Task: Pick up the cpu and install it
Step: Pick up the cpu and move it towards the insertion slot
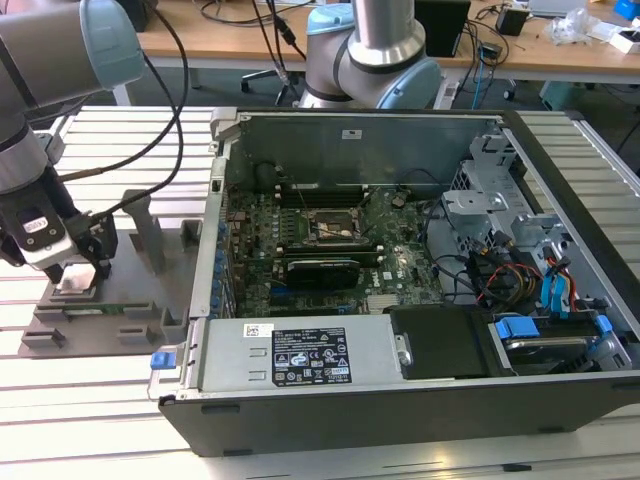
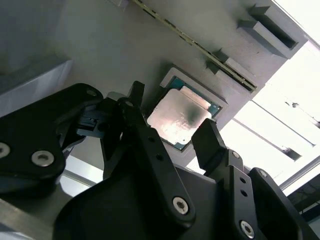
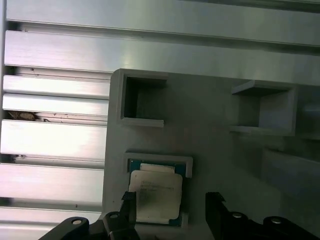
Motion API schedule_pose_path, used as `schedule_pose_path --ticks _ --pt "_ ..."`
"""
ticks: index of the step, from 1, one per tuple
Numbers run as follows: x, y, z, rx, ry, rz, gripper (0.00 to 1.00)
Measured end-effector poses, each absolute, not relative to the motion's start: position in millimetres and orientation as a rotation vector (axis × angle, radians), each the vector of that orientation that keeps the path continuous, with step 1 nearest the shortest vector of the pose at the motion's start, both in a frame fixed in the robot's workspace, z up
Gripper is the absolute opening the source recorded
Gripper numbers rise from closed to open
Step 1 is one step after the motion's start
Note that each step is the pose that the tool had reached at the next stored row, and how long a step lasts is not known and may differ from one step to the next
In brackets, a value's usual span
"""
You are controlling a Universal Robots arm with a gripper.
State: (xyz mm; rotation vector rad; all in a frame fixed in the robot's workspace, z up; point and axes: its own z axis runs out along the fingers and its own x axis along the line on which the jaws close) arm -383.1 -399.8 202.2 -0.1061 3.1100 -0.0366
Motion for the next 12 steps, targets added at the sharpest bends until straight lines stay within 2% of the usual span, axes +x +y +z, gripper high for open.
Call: schedule_pose_path --ticks 12 --pt "-391 -400 192 -0.106 3.110 -0.036 0.66"
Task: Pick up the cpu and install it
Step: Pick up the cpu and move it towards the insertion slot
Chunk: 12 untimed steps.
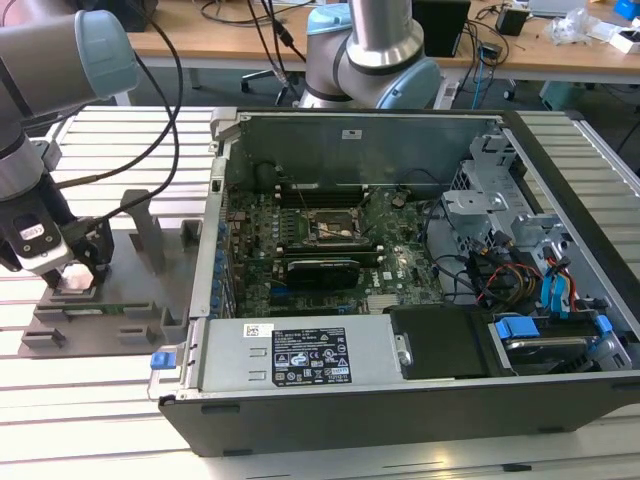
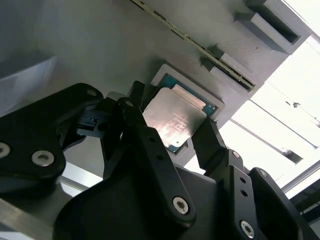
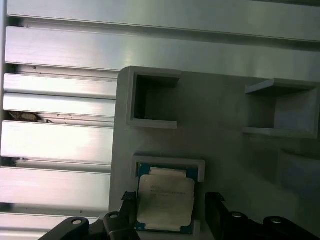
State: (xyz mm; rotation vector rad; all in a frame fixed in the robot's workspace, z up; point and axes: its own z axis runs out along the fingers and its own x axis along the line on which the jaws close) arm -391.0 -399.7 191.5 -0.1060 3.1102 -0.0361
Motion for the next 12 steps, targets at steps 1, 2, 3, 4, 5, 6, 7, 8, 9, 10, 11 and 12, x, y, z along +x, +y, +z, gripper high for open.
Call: schedule_pose_path --ticks 1,2,3,4,5,6,7,8,9,10,11,12 --pt "-390.9 -399.6 191.2 -0.106 3.110 -0.036 0.66" --pt "-391.0 -399.0 191.0 -0.106 3.110 -0.036 0.66" --pt "-391.0 -398.3 190.7 -0.106 3.110 -0.036 0.66" --pt "-391.4 -398.0 190.7 -0.106 3.110 -0.036 0.66" --pt "-391.8 -397.7 190.6 -0.106 3.110 -0.036 0.66" --pt "-392.3 -397.5 190.6 -0.106 3.110 -0.036 0.66" --pt "-393.6 -397.3 190.4 -0.106 3.110 -0.036 0.66" --pt "-394.3 -397.2 190.3 -0.106 3.110 -0.036 0.66" --pt "-394.8 -397.2 190.4 -0.106 3.110 -0.036 0.66" --pt "-394.8 -397.2 190.3 -0.106 3.110 -0.036 0.66" --pt "-394.8 -397.3 190.1 -0.106 3.110 -0.036 0.66" --pt "-394.9 -397.2 189.4 -0.106 3.110 -0.036 0.66"
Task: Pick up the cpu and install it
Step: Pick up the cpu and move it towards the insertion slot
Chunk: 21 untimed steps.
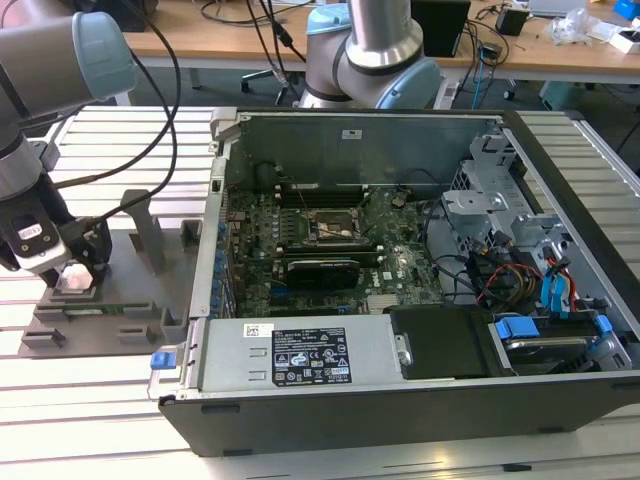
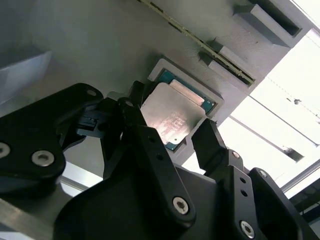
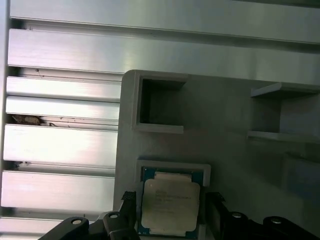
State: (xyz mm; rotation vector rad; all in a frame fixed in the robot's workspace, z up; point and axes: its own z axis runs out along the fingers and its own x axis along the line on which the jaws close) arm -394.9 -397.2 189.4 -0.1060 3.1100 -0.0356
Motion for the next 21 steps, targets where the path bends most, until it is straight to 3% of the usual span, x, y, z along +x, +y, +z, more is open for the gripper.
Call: schedule_pose_path --ticks 7,11,21 --pt "-394.9 -397.2 188.3 -0.106 3.110 -0.036 0.66" --pt "-394.9 -397.2 188.3 -0.106 3.110 -0.036 0.55" --pt "-394.9 -397.2 188.2 -0.106 3.110 -0.036 0.55"
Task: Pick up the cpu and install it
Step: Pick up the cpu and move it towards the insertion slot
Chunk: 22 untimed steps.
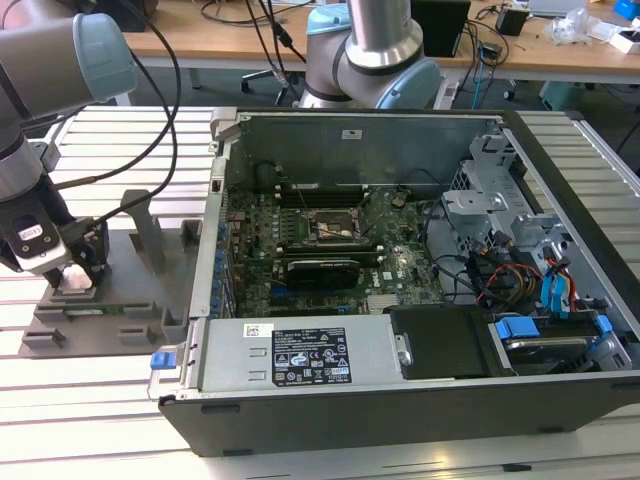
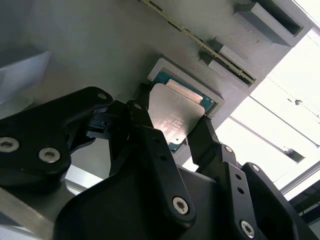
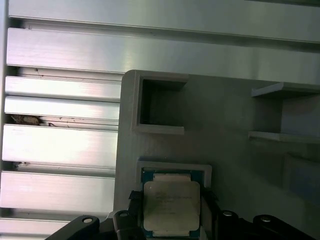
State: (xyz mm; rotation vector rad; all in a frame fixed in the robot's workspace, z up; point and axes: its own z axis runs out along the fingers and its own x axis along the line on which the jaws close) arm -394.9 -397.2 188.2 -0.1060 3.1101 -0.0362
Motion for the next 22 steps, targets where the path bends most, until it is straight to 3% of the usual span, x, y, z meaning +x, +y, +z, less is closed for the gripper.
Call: schedule_pose_path --ticks 15,22 --pt "-395 -397 202 -0.106 3.110 -0.036 0.55" --pt "-395 -397 227 -0.106 3.110 -0.036 0.55"
